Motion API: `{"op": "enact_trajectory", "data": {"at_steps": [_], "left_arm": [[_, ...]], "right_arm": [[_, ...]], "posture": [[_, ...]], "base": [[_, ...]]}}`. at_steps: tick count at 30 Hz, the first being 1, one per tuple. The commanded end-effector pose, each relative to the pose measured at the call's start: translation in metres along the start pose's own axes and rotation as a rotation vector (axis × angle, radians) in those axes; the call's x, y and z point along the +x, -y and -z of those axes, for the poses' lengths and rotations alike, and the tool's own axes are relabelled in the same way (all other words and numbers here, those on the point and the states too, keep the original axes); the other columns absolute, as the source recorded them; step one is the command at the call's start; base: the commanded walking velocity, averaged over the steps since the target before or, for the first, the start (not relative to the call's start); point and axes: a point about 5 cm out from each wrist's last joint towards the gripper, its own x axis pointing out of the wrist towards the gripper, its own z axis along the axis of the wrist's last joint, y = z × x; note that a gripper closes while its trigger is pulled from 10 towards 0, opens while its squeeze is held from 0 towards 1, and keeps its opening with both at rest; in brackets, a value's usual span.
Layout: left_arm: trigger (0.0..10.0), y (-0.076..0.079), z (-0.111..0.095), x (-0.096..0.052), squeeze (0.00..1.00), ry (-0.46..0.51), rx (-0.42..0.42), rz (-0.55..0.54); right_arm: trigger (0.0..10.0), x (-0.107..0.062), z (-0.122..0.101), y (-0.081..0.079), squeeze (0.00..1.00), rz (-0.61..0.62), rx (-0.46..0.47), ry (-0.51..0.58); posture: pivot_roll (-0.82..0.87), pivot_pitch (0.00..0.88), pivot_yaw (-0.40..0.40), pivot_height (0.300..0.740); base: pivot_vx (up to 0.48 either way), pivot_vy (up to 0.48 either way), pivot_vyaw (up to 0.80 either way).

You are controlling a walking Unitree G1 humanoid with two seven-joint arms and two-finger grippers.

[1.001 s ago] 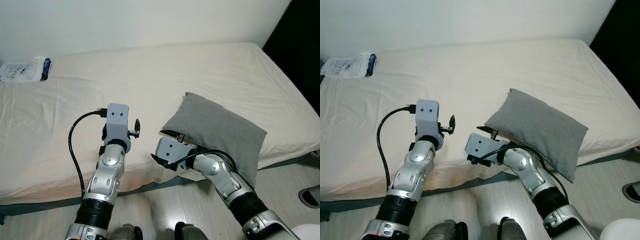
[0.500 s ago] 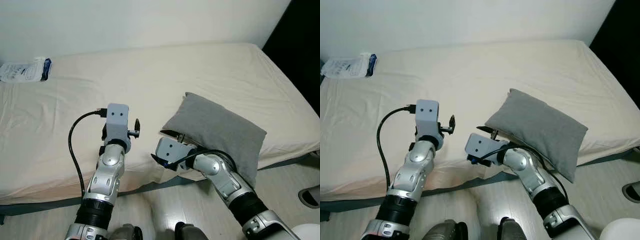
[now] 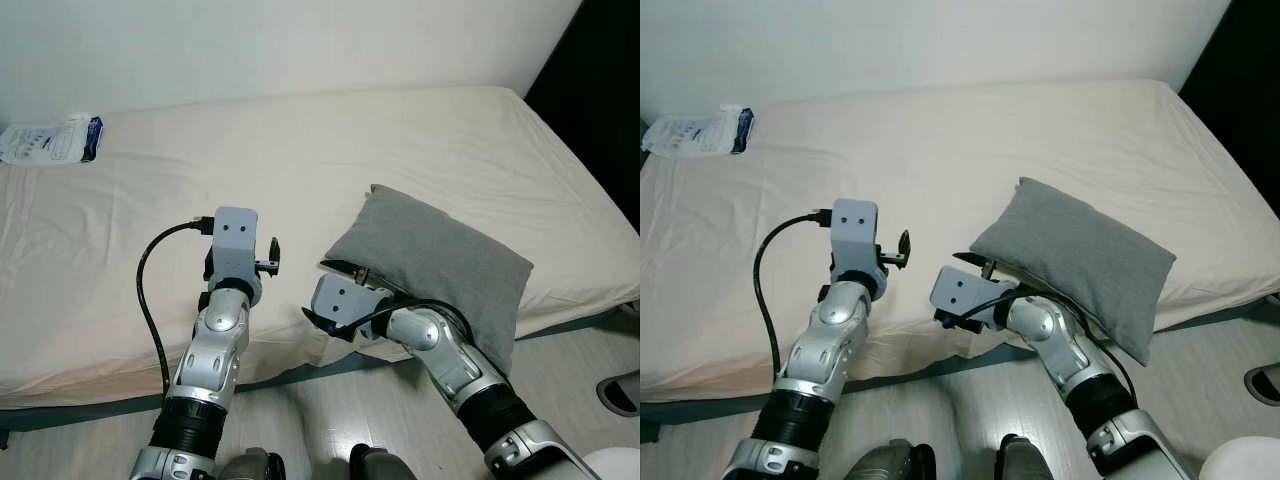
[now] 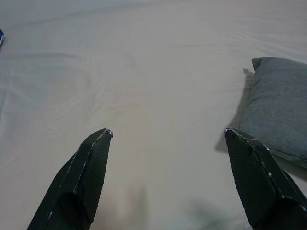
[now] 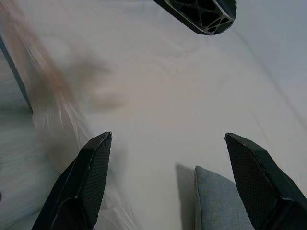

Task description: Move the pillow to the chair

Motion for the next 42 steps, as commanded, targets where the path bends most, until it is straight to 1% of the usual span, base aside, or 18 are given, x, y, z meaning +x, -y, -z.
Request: {"op": "enact_trajectory", "data": {"at_steps": [1, 36, 42], "left_arm": [[10.0, 0.0000, 0.0052, 0.0001, 0.00, -0.021, -0.004, -0.003], [10.0, 0.0012, 0.0051, 0.0001, 0.00, -0.021, -0.003, 0.001], [10.0, -0.0010, 0.0051, 0.0005, 0.00, -0.021, -0.001, -0.003]], "right_arm": [[10.0, -0.0002, -0.0010, -0.0004, 0.00, -0.001, 0.009, 0.010], [10.0, -0.0004, 0.0000, 0.0002, 0.00, 0.000, 0.010, 0.008], [10.0, 0.0000, -0.0009, 0.0000, 0.00, -0.001, 0.010, 0.009]], "posture": [[-0.04, 0.240, 0.018, 0.740], [-0.04, 0.241, 0.016, 0.740], [-0.04, 0.243, 0.017, 0.740]], "base": [[0.000, 0.000, 0.00], [0.000, 0.000, 0.00], [0.000, 0.000, 0.00]]}}
